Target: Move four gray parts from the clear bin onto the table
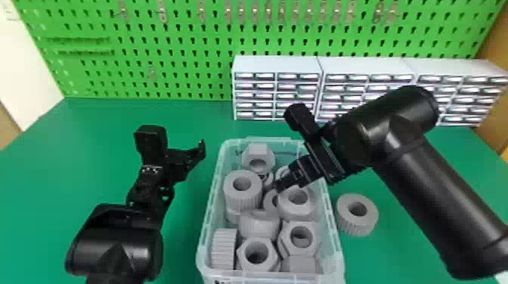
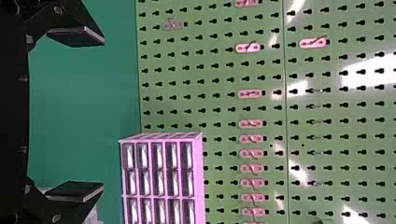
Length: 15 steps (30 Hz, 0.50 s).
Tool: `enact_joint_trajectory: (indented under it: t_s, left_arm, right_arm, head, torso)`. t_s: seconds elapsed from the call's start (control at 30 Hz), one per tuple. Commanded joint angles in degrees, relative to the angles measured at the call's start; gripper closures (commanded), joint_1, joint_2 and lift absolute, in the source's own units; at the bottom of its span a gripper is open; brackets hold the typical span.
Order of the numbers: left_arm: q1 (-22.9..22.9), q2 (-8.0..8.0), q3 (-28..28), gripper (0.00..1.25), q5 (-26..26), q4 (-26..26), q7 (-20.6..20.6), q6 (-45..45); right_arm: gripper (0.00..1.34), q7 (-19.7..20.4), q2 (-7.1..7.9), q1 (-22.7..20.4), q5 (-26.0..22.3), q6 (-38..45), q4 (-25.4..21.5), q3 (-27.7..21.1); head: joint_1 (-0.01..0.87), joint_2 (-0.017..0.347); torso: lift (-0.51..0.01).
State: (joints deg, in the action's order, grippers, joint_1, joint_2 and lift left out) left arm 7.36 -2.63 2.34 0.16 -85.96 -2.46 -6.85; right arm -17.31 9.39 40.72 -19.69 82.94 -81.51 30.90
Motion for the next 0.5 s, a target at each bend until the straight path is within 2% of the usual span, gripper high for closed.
enact_joint_trajectory:
  t_s: [0.0,0.47]
  left_arm:
    - [0.29,-0.01,0.03,0.18,0.02,0.00,0.00,0.00]
    - [0.38,-0.27,0.12,0.18,0.02,0.00,0.00,0.00]
  right_arm:
    - [0.48,0.00,-0.25,0.32,-1.06,0.30,1.01,0.92]
    - [0.48,0.00,-0.43,0.67,-1.41,1.53,2.15,2.32]
  head:
    - [0.693,0.072]
    - [0.693,0.072]
  torso:
    - [-0.052]
    - [-0.052]
